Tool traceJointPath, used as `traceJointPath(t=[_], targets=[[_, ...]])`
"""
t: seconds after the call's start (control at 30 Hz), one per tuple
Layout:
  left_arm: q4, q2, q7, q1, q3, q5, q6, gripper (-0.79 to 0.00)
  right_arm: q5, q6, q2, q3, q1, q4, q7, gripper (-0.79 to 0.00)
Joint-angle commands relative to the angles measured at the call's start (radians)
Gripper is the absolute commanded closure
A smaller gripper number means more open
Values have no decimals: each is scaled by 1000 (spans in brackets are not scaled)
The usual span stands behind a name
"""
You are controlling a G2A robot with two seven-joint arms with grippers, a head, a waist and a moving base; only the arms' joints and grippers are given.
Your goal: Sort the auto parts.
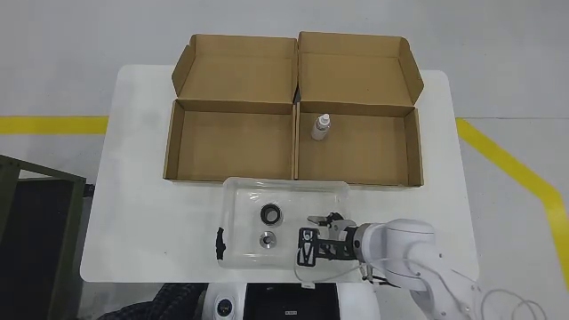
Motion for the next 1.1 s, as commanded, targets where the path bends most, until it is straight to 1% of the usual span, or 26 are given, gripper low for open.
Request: traceJointPath(t=[0.0, 0.27, 0.37, 0.43, 0.57, 0.6, 0.67, 0.9, 1.07], targets=[[0, 0, 0, 0, 0, 0, 0, -785, 3, 3, 0, -10, 8, 5, 13, -366], [0, 0, 0, 0, 0, 0, 0, -785, 17, 17, 0, -45, 34, 19, 64, -323], [0, 0, 0, 0, 0, 0, 0, -785, 20, 23, 1, -59, 44, 28, 77, -259], [0, 0, 0, 0, 0, 0, 0, -785, 25, 27, 1, -67, 51, 33, 81, -188], [0, 0, 0, 0, 0, 0, 0, -785, 34, 35, 3, -84, 66, 45, 88, -163], [0, 0, 0, 0, 0, 0, 0, -785, 37, 36, 3, -88, 69, 49, 90, -132], [0, 0, 0, 0, 0, 0, 0, -785, 43, 38, 4, -96, 77, 53, 92, 0], [0, 0, 0, 0, 0, 0, 0, -785, 76, 35, 10, -105, 93, 42, 88, 0], [0, 0, 0, 0, 0, 0, 0, -785, 116, 37, 17, -71, 88, 15, 38, 0]])
